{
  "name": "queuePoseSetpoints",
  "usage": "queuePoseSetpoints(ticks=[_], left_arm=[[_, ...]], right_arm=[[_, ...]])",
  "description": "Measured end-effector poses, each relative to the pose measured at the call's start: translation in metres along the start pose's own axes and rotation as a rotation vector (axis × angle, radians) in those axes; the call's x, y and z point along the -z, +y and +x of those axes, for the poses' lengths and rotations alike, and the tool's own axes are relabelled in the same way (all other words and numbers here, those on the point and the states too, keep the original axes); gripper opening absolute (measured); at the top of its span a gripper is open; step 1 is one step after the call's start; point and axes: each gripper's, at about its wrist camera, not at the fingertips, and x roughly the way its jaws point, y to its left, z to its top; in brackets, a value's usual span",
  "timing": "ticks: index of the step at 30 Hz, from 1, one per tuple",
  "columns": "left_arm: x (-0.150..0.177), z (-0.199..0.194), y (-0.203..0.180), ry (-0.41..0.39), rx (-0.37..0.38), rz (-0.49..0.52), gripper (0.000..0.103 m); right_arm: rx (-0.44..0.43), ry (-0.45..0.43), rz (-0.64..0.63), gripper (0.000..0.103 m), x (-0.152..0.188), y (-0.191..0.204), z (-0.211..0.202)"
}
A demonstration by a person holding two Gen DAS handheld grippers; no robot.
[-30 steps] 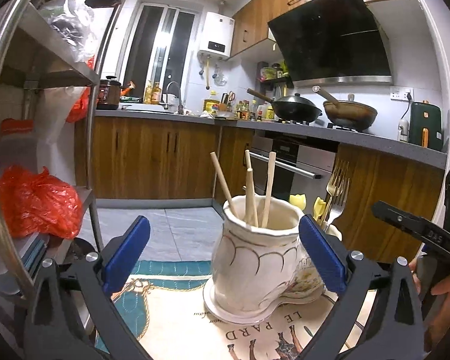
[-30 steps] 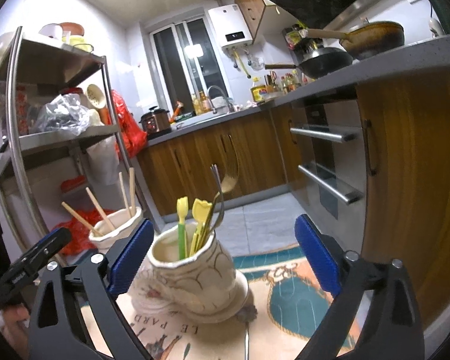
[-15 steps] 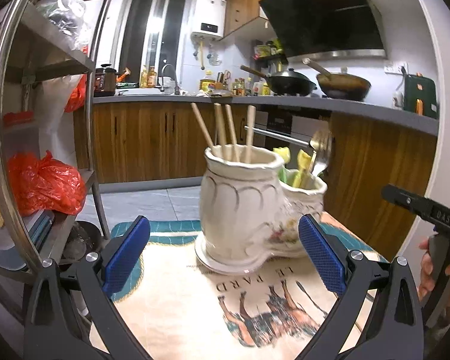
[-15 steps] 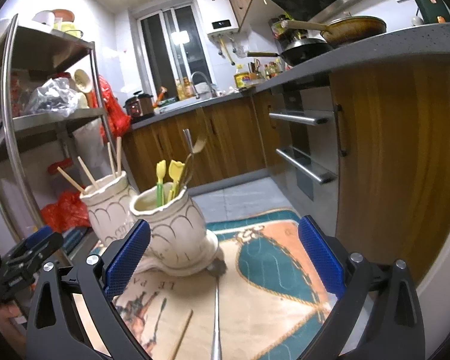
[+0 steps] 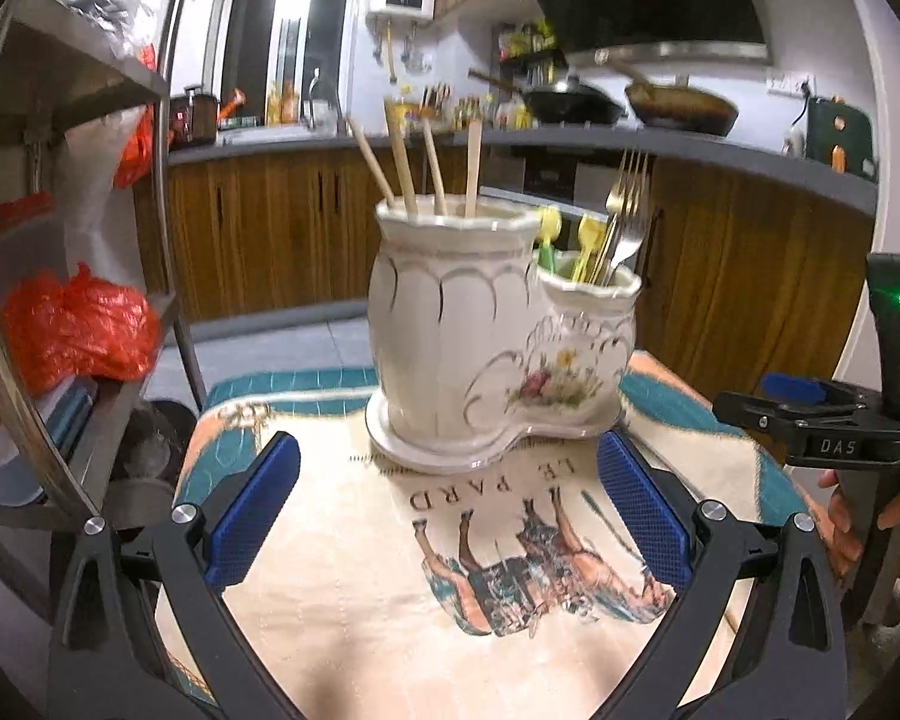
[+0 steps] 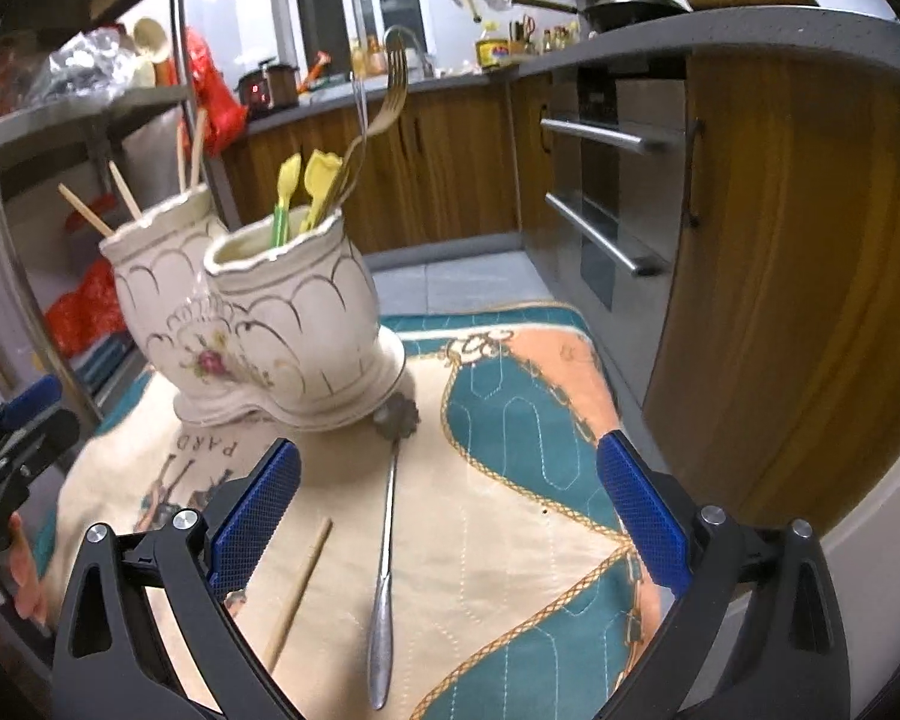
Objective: Organize utensils
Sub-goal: 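Open both tools and move them back toward the cloth, then grasp a flower-ended silver spoon with the right tool while the left grasps the last chopstick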
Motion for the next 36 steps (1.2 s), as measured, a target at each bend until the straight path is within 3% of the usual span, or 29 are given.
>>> queuePoseSetpoints(ticks=[8,19,24,27,36], left_arm=[[0.002,0.017,0.000,0.080,0.011,-0.001,0.097],[0.001,0.013,-0.002,0.060,0.026,0.004,0.097],[0.001,0.010,-0.011,0.047,0.015,0.041,0.097],[0.001,0.009,-0.020,0.061,0.001,0.071,0.097],[0.009,0.012,-0.063,0.176,0.038,0.142,0.097]], right_arm=[[0.006,0.130,-0.121,0.092,0.001,0.022,0.028],[0.002,0.261,-0.179,0.023,0.005,0.039,0.058],[-0.010,0.269,-0.168,0.020,0.004,0.037,0.060],[-0.031,0.271,-0.172,0.006,0.002,0.035,0.062],[-0.059,0.242,-0.137,0.004,0.003,0.018,0.047]])
